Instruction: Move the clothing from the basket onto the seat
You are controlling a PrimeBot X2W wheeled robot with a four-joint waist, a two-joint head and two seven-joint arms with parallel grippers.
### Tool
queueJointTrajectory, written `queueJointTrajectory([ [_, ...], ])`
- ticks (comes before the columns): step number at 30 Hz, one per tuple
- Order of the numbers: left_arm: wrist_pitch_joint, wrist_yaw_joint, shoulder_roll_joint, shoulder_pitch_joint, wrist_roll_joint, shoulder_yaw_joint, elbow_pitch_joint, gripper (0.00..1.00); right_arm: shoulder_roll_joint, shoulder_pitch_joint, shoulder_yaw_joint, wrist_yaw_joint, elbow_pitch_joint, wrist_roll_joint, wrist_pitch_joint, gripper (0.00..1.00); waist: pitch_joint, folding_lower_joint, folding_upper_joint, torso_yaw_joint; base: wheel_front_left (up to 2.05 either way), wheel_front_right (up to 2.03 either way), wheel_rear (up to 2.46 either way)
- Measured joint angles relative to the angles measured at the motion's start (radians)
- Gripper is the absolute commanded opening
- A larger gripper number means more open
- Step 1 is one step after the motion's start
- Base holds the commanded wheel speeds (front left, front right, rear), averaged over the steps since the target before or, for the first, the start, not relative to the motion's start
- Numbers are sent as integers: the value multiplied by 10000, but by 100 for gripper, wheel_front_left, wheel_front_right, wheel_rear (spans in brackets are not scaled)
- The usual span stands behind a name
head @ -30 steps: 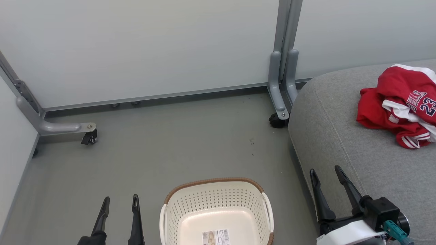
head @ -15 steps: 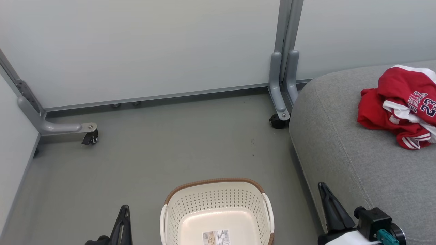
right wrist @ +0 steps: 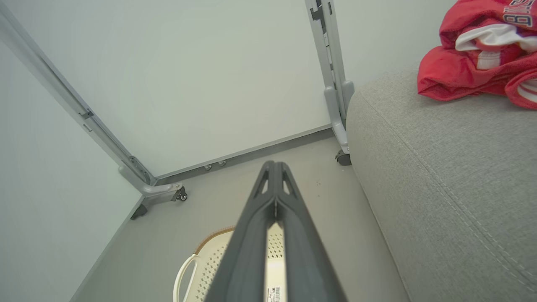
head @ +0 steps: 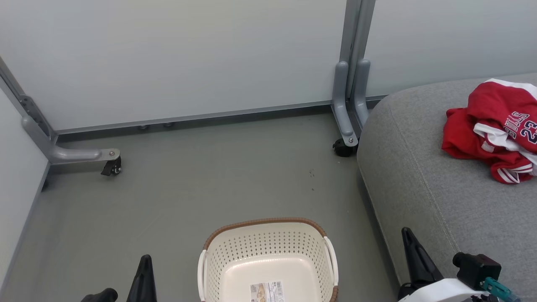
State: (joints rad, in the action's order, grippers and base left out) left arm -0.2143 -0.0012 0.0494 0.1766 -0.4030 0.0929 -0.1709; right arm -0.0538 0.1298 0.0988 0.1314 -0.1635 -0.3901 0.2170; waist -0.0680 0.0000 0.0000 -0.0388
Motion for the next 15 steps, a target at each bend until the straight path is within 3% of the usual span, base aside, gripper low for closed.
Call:
queueJointTrajectory([
  [15,552,-261,79,-565,-2585,-280,-196,0,-153,-458,-244,0,-159,-2637,-500,0,94,0,0,51,0,0,0],
])
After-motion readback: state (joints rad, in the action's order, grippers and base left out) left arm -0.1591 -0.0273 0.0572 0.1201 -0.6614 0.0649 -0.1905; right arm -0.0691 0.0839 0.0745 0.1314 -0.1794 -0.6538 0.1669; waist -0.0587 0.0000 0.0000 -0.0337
